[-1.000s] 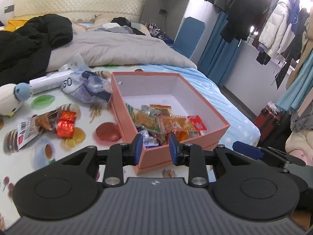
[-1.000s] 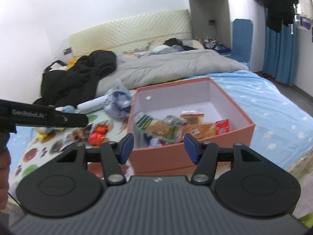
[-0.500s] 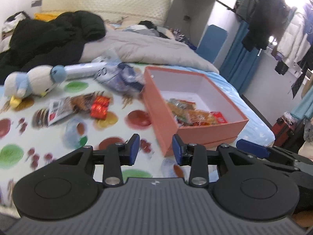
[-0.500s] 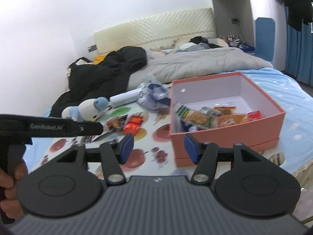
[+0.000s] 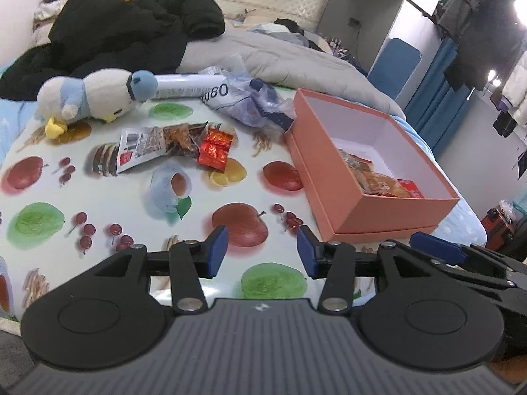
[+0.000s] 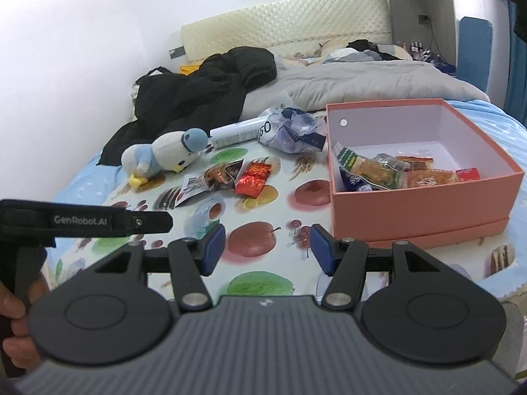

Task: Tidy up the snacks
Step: 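Withdraw both tools from the box toward the remaining snacks, then grasp the clear barcode wrapper with the left tool while the right tool grasps the red foil packet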

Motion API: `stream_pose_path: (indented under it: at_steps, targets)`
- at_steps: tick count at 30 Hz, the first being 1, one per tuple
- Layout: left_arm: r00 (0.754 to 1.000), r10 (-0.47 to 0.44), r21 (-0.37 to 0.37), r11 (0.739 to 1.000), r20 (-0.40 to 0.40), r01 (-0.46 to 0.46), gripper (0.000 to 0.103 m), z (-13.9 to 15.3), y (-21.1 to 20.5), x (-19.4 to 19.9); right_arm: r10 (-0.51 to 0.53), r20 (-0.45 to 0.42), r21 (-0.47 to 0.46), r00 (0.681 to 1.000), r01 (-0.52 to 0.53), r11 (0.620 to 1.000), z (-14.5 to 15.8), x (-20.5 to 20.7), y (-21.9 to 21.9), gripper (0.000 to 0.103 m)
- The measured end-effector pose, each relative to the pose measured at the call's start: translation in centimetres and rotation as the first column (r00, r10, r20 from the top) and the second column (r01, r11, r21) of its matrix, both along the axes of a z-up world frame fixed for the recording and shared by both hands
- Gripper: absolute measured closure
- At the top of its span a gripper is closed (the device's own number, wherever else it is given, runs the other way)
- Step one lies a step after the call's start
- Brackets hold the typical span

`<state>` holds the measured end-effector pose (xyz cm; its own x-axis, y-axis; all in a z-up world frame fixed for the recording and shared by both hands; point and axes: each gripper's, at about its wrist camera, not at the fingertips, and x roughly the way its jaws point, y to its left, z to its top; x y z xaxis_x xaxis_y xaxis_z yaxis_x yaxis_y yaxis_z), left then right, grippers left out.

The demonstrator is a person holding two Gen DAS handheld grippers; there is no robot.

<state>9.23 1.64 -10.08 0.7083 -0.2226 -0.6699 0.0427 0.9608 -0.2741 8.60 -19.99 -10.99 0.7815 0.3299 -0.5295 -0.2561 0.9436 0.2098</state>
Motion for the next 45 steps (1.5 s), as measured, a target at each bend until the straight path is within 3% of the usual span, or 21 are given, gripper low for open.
stream_pose_path:
  at_steps: [16, 18, 19, 20, 24, 30, 41, 45]
  targets:
    - [0.984, 0.173, 0.070, 0.983, -0.029, -0.171, 0.037, -6.3, 7.7, 10.3, 0.139, -0.045, -0.038, 0.989, -0.141, 0.989, -4.2, 10.1, 4.9, 0.044]
    - [0.984, 0.174, 0.082, 0.982, -0.038, -0.170, 0.032, -7.0, 9.1, 11.6, 0.162, -0.054, -0.053, 0.985, -0.165, 0.985, -4.8, 11.6, 5.9, 0.034]
    - [0.985, 0.168, 0.095, 0.982, -0.042, -0.163, 0.031, -7.4, 9.6, 12.2, 0.166, -0.062, -0.058, 0.984, -0.170, 0.984, -5.3, 12.5, 6.5, 0.023]
    - [0.987, 0.153, 0.112, 0.983, -0.045, -0.148, 0.030, -7.7, 10.0, 12.9, 0.162, -0.065, -0.055, 0.985, -0.165, 0.985, -5.6, 13.3, 6.8, 0.020]
    - [0.997, 0.051, 0.206, 0.978, -0.061, -0.037, 0.029, -9.3, 10.6, 16.2, 0.134, -0.067, -0.020, 0.989, -0.136, 0.991, -7.0, 16.7, 7.6, 0.020]
    - [0.995, -0.087, 0.348, 0.932, -0.049, 0.098, 0.029, -11.2, 9.6, 19.8, 0.065, -0.057, 0.021, 0.996, -0.064, 0.998, -9.2, 22.3, 9.0, 0.021]
    - [0.973, -0.228, 0.519, 0.830, -0.021, 0.206, 0.029, -13.4, 8.1, 23.5, 0.026, -0.144, 0.066, 0.989, -0.017, 0.998, -12.9, 28.7, 11.1, 0.024]
    - [0.970, -0.242, 0.521, 0.825, -0.023, 0.218, 0.029, -14.2, 8.0, 24.5, 0.031, -0.145, 0.045, 0.989, -0.025, 0.999, -13.7, 30.1, 12.6, 0.024]
